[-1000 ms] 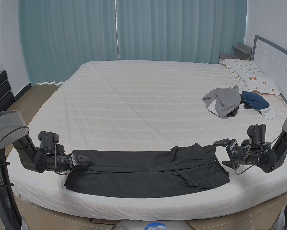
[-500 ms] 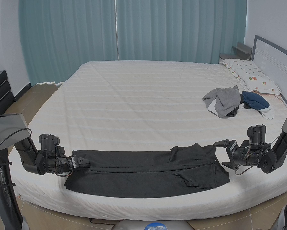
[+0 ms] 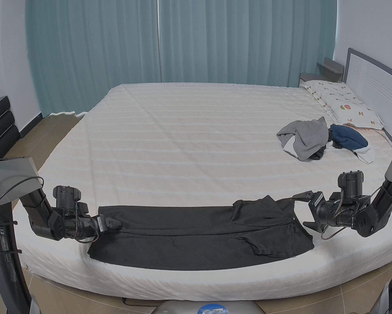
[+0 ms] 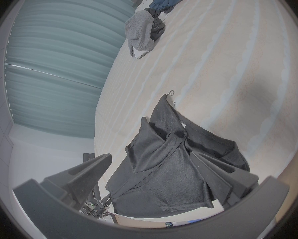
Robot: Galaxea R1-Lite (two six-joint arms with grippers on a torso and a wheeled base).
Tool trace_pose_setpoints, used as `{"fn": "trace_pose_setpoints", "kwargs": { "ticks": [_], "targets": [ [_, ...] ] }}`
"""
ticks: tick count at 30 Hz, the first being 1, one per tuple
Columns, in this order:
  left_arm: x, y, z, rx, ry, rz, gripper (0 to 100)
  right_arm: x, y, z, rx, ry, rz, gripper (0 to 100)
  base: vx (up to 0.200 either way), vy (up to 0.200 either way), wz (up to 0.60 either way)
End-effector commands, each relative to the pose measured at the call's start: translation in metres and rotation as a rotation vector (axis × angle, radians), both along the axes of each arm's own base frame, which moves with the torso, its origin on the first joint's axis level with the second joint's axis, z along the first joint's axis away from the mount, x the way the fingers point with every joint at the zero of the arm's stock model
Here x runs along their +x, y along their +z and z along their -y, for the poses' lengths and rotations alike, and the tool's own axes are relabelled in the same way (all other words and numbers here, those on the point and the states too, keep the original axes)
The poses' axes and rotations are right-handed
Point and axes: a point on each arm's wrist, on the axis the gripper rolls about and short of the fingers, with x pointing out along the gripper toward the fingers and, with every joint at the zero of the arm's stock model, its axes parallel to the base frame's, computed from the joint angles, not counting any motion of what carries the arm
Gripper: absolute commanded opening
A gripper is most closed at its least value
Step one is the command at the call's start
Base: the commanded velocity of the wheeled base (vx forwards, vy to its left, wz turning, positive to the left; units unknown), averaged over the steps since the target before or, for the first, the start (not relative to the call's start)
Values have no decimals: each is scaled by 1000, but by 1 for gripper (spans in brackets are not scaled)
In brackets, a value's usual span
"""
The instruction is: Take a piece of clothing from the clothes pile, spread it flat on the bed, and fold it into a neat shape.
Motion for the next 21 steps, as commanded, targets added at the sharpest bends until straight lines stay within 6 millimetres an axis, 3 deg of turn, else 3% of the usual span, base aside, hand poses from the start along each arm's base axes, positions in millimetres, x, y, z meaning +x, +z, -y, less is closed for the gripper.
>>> {"fn": "trace_pose_setpoints", "kwargs": {
  "ticks": [1, 2, 21],
  "targets": [
    [0, -1, 1, -2, -1, -6, 100, 0, 0, 0, 0, 0, 0, 100, 0, 0, 0],
    [-1, 0, 1, -2, -1, -6, 0, 0, 0, 0, 0, 0, 0, 100, 0, 0, 0],
    [-9, 30, 2, -8, 12, 58, 0, 0, 2, 1, 1, -4, 6, 100, 0, 0, 0]
  ]
}}
